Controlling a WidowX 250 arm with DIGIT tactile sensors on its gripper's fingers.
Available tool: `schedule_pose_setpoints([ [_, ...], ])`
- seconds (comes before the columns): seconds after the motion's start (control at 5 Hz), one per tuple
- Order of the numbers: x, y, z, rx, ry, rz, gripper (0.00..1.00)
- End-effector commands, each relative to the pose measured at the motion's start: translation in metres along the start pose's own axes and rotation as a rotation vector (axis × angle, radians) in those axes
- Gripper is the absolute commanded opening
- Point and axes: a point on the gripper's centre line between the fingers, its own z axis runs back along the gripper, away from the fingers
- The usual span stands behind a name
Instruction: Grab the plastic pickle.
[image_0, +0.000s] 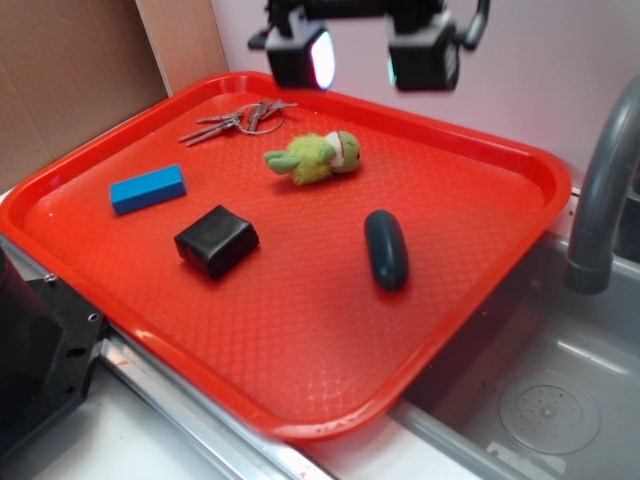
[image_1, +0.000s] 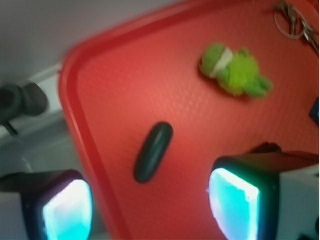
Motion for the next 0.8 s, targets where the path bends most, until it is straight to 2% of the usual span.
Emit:
schedule_pose_setpoints([
  [0.0, 0.0, 0.0, -0.039, 0.02, 0.012, -0.085, 1.0],
  [0.2, 0.004, -0.001, -0.058, 0.046, 0.013, -0.116, 1.0],
  [0.4, 0.0, 0.006, -0.076, 0.089, 0.055, -0.121, 1.0],
  [0.6, -0.001, 0.007, -0.087, 0.107, 0.063, -0.132, 1.0],
])
